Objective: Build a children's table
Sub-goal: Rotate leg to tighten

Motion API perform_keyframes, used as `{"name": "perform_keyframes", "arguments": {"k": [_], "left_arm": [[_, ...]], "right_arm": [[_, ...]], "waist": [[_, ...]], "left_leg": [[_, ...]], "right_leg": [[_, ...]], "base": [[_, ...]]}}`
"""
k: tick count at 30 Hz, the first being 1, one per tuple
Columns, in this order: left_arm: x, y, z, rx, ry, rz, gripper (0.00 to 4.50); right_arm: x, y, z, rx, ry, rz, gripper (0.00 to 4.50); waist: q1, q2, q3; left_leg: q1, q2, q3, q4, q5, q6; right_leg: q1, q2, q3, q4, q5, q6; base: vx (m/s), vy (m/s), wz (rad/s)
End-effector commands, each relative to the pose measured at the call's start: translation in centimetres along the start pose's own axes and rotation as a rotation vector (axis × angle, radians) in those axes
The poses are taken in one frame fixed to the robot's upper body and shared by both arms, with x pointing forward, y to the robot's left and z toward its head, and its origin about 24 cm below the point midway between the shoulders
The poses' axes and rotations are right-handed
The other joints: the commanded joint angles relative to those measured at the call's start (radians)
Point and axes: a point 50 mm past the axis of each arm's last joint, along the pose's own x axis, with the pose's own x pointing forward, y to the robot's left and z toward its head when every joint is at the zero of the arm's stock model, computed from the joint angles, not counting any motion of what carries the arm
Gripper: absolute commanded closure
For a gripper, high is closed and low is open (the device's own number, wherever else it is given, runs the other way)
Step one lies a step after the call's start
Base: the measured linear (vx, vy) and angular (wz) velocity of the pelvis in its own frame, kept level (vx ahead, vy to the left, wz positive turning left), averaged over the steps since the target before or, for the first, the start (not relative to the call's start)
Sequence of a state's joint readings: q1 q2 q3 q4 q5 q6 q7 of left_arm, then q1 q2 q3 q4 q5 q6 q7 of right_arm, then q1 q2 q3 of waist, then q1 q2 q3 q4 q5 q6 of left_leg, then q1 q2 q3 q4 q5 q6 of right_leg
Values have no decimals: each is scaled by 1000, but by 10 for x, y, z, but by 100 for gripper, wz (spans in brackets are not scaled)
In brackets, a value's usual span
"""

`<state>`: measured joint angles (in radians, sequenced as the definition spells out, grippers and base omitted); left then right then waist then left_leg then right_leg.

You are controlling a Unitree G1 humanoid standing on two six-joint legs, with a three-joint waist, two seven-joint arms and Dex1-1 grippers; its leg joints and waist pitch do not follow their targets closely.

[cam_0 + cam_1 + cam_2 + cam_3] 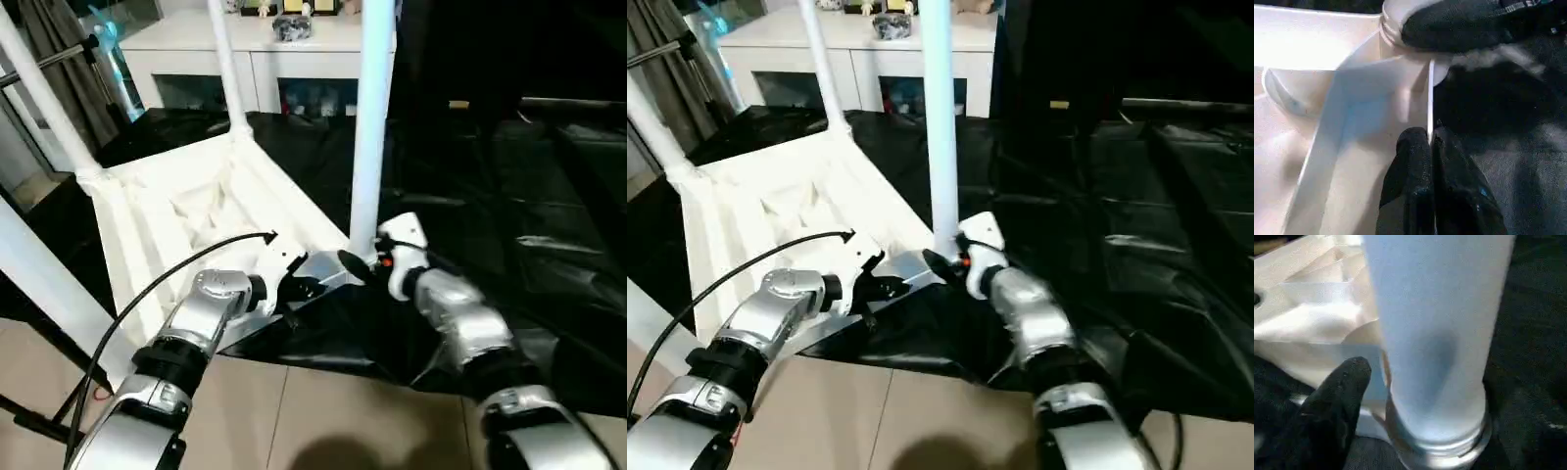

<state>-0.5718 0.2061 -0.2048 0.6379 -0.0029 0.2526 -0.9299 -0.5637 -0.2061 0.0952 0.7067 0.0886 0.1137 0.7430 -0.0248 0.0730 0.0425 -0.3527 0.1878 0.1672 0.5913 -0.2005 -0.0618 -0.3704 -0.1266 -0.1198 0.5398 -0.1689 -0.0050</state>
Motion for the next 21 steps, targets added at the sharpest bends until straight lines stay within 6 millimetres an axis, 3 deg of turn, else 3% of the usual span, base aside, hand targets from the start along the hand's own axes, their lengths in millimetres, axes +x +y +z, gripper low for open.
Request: {"name": "perform_keyframes", "arguments": {"k": [1, 3, 4, 5, 6, 7, 8, 9, 11, 13, 15, 16, 21], "left_arm": [[1, -8, 7, 34, -56, -101, 450], [-7, -10, 5, 68, -47, -173, 450], [-12, -11, 3, 90, -35, -219, 450], [-15, -13, 1, 98, -25, -258, 450], [-18, -14, 0, 97, -16, -288, 450], [-21, -15, 0, 98, -10, -317, 450], [-23, -16, 0, 100, -7, -337, 450], [-26, -16, 0, 108, 4, -360, 450], [-28, -17, 0, 118, 17, -384, 450], [-29, -17, 0, 130, 27, -395, 450], [-30, -16, -1, 143, 41, -407, 450], [-31, -16, 0, 146, 43, -409, 450], [-31, -13, 3, 152, 37, -398, 450]], "right_arm": [[2, 14, 5, -83, 26, 206, 61], [-11, 12, 5, -125, 51, 327, 61], [-19, 12, 6, -146, 64, 396, 61], [-23, 11, 6, -157, 74, 426, 61], [-25, 11, 7, -165, 81, 449, 61], [-27, 10, 7, -174, 89, 471, 61], [-29, 10, 8, -179, 94, 488, 61], [-31, 10, 11, -185, 101, 527, 61], [-33, 10, 14, -195, 101, 555, 61], [-33, 10, 16, -199, 98, 566, 77], [-33, 11, 18, -203, 101, 590, 86], [-33, 11, 18, -204, 105, 605, 97], [-32, 17, 17, -206, 121, 648, 131]], "waist": [[0, -26, -51], [12, -30, -58], [18, -37, -62], [24, -38, -64], [35, -41, -61], [41, -47, -64], [46, -44, -69], [51, -45, -77], [71, -54, -77], [81, -53, -80], [83, -51, -75], [85, -50, -72], [85, -50, -63]], "left_leg": [[3, 30, -18, -88, -440, 54], [-9, 34, -9, -86, -339, 79], [-13, 34, -3, -80, -287, 97], [-14, 35, -2, -78, -262, 108], [-7, 39, 8, -72, -249, 125], [-13, 38, 10, -66, -216, 129], [-15, 39, 10, -63, -178, 132], [-19, 39, 11, -55, -93, 151], [-21, 33, 19, -41, -13, 201], [-26, 32, 17, -36, 12, 213], [-24, 34, 18, -38, -13, 204], [-23, 37, 18, -42, -51, 185], [-14, 42, 19, -55, -168, 105]], "right_leg": [[23, -34, 29, -71, -539, -98], [25, -33, 43, -52, -389, -161], [27, -31, 47, -40, -327, -188], [27, -30, 49, -35, -299, -197], [14, -28, 54, -32, -297, -218], [18, -29, 61, -21, -282, -230], [19, -30, 62, -13, -243, -241], [23, -27, 63, 5, -124, -271], [16, -21, 66, 24, 33, -313], [18, -22, 66, 33, 60, -314], [15, -20, 64, 28, 9, -306], [15, -20, 63, 22, -50, -295], [11, -18, 67, 8, -182, -266]], "base": [[0, 0, 0], [0, 0, 0], [0, 0, 0], [0, 0, 0], [55, -52, 11], [55, -52, 11], [78, -53, 3], [84, -43, 0], [76, -36, 1], [0, 0, 0], [0, 0, 0], [0, 0, 0], [0, 0, 0]]}}
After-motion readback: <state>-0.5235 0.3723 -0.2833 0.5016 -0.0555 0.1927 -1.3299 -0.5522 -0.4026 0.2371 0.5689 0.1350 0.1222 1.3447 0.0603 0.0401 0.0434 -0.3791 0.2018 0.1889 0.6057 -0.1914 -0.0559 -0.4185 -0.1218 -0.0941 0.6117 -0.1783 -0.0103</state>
